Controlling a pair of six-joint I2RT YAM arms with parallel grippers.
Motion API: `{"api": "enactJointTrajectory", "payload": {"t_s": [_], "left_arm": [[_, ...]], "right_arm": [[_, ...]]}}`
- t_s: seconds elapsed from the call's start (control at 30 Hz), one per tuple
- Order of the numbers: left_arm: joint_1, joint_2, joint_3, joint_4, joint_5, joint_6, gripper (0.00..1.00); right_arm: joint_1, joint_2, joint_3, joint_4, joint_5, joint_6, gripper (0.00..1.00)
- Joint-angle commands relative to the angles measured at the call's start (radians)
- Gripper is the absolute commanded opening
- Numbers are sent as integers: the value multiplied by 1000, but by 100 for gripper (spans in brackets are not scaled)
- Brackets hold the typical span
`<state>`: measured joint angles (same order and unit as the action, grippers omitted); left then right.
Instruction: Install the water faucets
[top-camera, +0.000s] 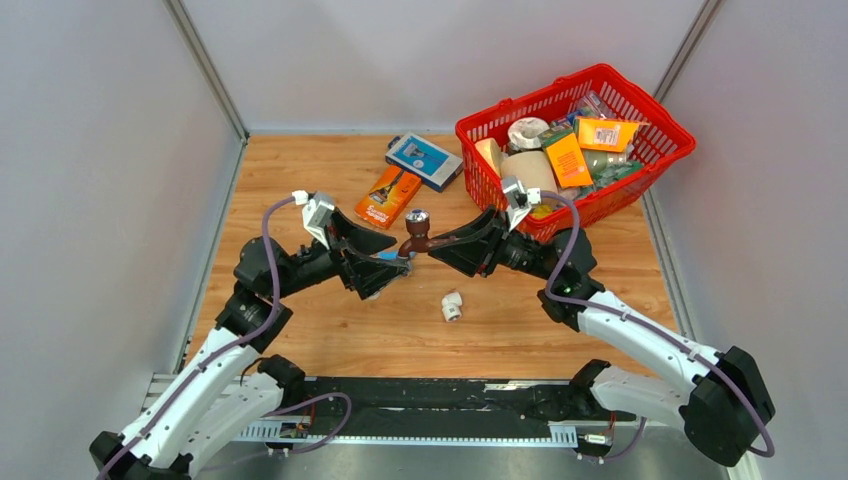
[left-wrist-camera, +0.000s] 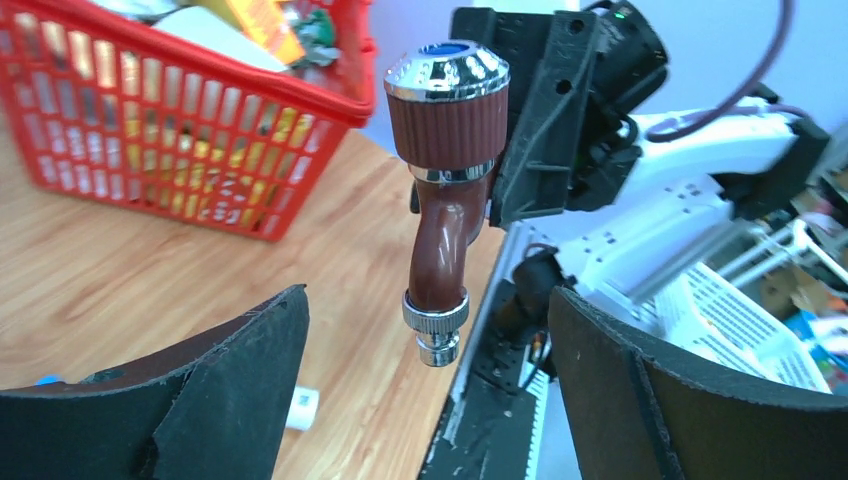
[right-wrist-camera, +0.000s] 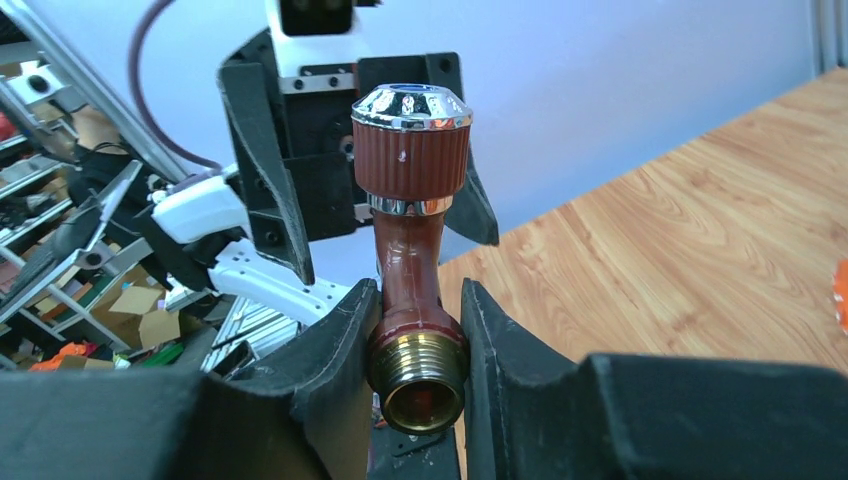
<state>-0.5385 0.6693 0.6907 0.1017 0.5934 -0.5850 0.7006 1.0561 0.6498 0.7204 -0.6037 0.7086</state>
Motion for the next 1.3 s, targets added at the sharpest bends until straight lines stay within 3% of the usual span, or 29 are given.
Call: {"api": "enactJointTrajectory", "payload": {"t_s": [0.0, 0.23, 0.33, 0.5, 0.8, 0.87, 0.93, 0.97, 1.0, 1.1, 1.27], "left_arm": [[3, 45, -17, 254, 175, -130, 93], [2, 157, -48, 504, 249, -340, 79], [-9, 184, -45, 523, 240, -358, 69], [-34, 203, -33, 521, 209, -354, 66], [-60, 236, -28, 521, 190, -357, 49], [-60, 237, -30, 538, 181, -368, 42], [-60, 234, -34, 559, 178, -381, 18], [-60, 233, -37, 561, 174, -384, 0], [-60, 222, -40, 555, 166, -383, 0], [-58, 199, -56, 511, 143, -357, 0], [-31, 142, -89, 467, 131, -355, 0]], "right_arm": [[-4, -22, -7, 197, -54, 64, 0], [-3, 2, 4, 215, -74, 63, 0], [0, 13, 4, 218, -74, 58, 0], [19, 38, 8, 209, -68, 40, 0], [43, 58, 14, 205, -48, 22, 0], [48, 64, 17, 200, -54, 17, 0], [50, 65, 20, 191, -61, 15, 0], [50, 62, 21, 182, -57, 12, 0], [50, 56, 22, 160, -48, 5, 4], [48, 16, 33, 81, -31, -46, 41], [19, -70, 53, -96, -16, -149, 67]]}}
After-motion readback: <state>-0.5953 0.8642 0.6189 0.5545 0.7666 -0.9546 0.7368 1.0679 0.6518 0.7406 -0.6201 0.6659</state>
